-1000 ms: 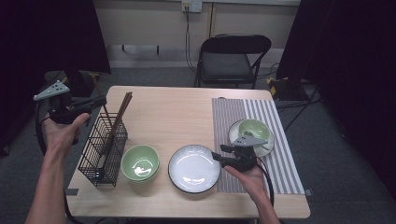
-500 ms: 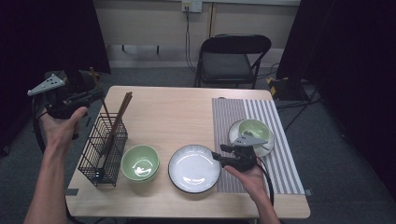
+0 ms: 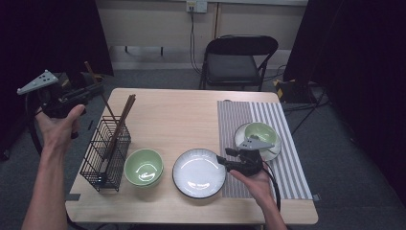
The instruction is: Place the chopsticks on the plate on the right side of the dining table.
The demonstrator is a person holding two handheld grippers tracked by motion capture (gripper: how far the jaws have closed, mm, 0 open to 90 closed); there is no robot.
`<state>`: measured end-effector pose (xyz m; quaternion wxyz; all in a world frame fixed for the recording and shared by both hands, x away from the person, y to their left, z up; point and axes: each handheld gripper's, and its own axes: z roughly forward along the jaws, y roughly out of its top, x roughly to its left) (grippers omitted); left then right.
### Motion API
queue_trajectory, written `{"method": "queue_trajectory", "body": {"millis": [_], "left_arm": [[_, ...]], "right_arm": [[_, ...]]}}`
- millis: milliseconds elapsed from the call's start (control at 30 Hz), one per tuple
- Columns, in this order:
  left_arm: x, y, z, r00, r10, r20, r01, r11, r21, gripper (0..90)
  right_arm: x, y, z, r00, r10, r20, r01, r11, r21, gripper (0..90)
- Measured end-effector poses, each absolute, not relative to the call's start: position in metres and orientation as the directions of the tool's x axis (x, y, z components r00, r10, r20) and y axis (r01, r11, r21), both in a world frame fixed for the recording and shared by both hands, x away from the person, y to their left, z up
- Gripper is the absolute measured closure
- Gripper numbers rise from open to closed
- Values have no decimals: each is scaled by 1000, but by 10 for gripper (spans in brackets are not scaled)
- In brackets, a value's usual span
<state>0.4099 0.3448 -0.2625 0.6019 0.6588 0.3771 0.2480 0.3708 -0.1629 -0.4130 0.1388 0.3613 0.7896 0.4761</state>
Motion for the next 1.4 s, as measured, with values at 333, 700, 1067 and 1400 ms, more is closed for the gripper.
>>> {"method": "queue_trajectory", "body": {"millis": [333, 700, 1067, 1400], "left_arm": [[408, 330, -264, 625, 766, -149, 208, 20, 978, 845], [408, 308, -277, 666, 724, -178, 225, 32, 974, 846], [405, 290, -289, 687, 702, -185, 246, 15, 969, 846], [396, 277, -287, 709, 683, -176, 228, 15, 974, 845]], "right_arm": [[371, -164, -413, -697, 706, 128, 441, 281, 853, 500], [370, -164, -412, -697, 705, 130, 439, 276, 855, 497], [369, -163, -409, -705, 699, 116, 421, 282, 862, 518], [369, -161, -407, -725, 672, 149, 427, 269, 864, 517]]}}
